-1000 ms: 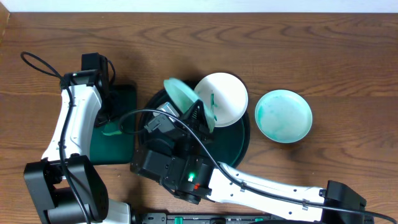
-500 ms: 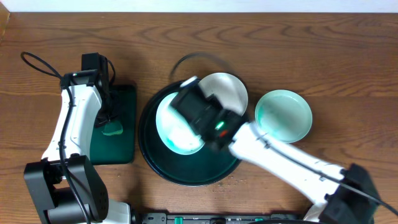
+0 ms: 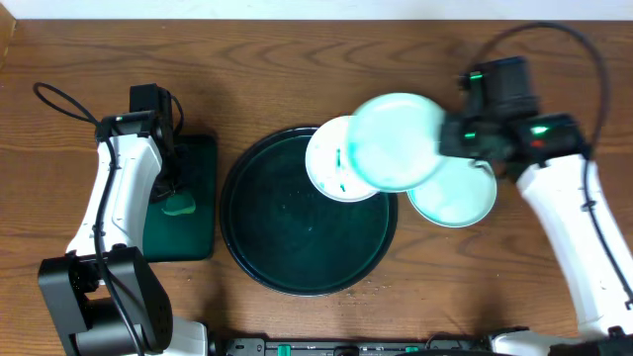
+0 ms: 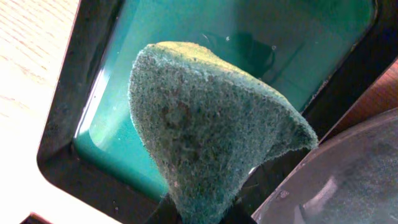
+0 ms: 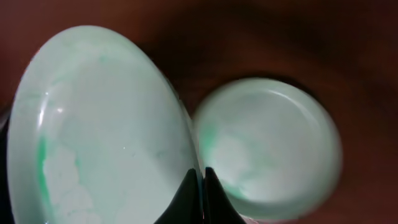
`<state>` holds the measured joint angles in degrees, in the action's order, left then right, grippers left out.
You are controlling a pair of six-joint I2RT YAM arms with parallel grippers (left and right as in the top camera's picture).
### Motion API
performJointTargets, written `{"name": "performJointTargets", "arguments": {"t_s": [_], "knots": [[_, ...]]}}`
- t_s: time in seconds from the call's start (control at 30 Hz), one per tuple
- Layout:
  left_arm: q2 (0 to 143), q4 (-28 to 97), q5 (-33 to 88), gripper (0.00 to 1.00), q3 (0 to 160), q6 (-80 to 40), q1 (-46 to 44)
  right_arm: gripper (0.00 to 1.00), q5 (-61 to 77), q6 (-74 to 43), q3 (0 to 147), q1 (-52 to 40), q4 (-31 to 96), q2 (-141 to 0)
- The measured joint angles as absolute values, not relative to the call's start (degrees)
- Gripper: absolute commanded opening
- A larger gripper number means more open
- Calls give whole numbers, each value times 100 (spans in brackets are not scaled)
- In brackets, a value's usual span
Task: Clean dirty plates on tray and stack at the side
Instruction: 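Carry the cleaned plate with the right gripper onto the first plate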
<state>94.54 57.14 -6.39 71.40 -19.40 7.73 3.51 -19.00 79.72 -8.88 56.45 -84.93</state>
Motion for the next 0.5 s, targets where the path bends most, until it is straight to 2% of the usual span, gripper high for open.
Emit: {"name": "performJointTargets", "arguments": {"t_s": [0.27,0.5], "knots": [[9454,5714,-639,8,7140,-1942,773,1,178,-2021,7146,642,5349,-8490],[9454,5675,-639,7,7140,-1940,773,1,84,-2060,5774,1007,4307,-8490]]}}
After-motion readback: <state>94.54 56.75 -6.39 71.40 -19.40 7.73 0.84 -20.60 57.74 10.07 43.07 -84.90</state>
